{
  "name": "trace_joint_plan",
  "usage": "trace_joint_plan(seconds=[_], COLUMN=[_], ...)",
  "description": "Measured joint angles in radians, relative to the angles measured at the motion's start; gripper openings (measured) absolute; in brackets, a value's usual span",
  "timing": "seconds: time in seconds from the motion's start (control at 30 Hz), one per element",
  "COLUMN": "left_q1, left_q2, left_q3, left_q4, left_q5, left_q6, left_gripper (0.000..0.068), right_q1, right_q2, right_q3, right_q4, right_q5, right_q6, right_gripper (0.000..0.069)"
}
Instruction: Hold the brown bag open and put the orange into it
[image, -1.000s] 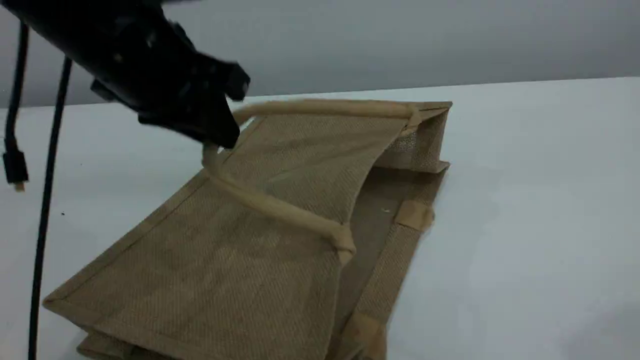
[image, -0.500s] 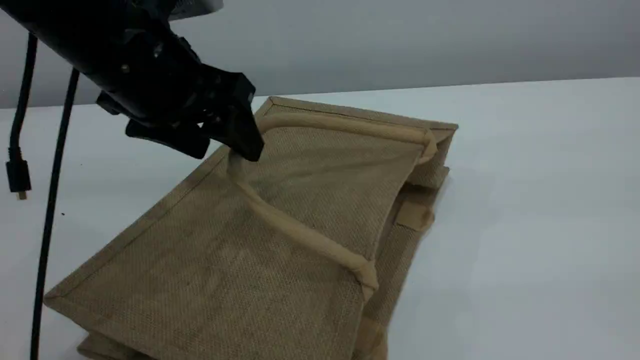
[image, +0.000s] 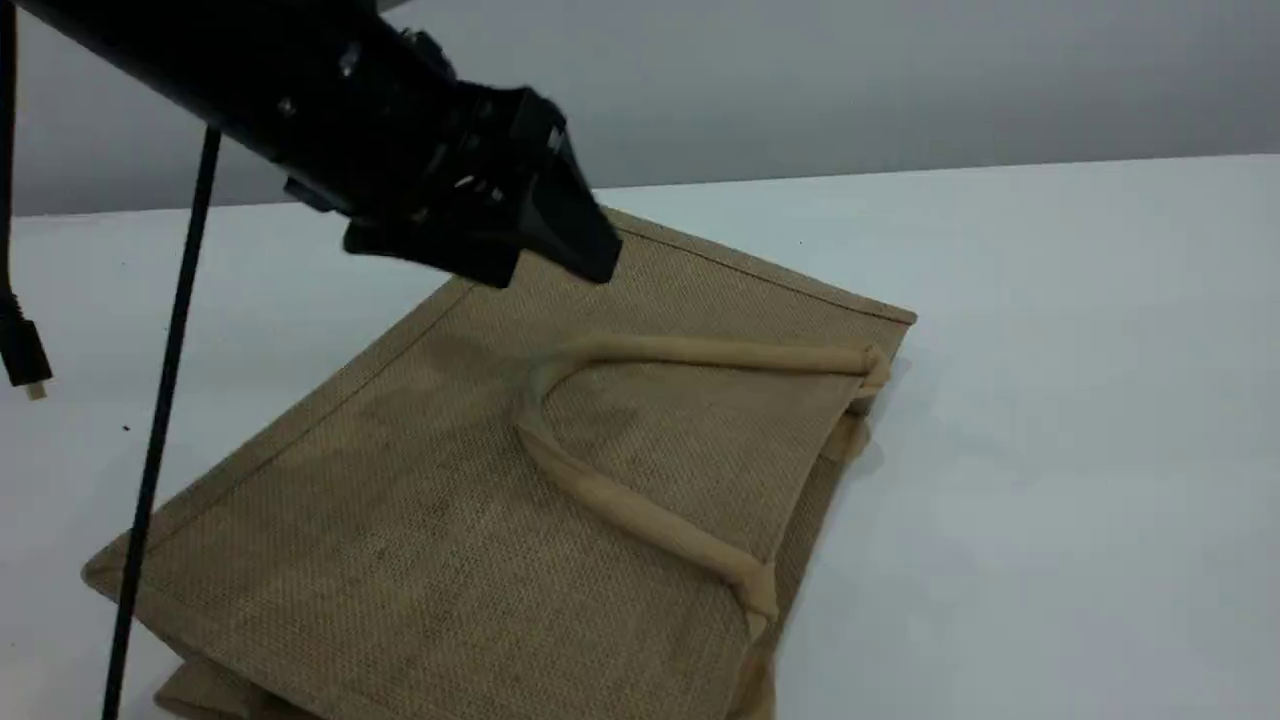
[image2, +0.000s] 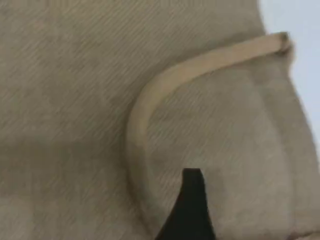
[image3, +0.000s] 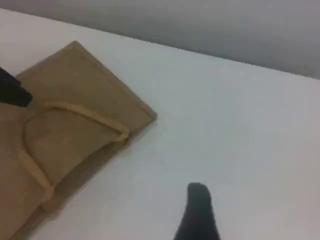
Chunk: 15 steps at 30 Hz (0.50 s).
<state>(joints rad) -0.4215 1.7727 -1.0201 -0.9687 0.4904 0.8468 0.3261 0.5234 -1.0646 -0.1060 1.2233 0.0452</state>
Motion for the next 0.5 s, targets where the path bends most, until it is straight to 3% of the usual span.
trace_joint_plan(seconds=[0.07,0.17,0.33,0.5], left_q1=[0.0,0.0,0.0,0.0], left_q2=[-0.008,-0.039,-0.147,-0.298], left_q3=[0.0,0.0,0.0,0.0], left_q4=[-0.046,-0.054,0.059,0.087], left_q5=[0.024,0.069,0.136,0.198], left_q6=[0.046,0.062,0.058,0.029], left_gripper=[0.0566,0.0566,0.0566,0.0566], right_q1=[0.0,0.0,0.0,0.0], right_q2=[-0.002,-0.019,-0.082,-0.172], right_q3=[0.001,0.001,0.001,0.069], right_q4=[0.0,0.0,0.0,0.05], right_q5=[-0.001,-0.002,-0.002,-0.003], right_q6=[0.001,0.007,0.007,-0.004], right_gripper=[0.0475,0.0476,0.0476,0.0476])
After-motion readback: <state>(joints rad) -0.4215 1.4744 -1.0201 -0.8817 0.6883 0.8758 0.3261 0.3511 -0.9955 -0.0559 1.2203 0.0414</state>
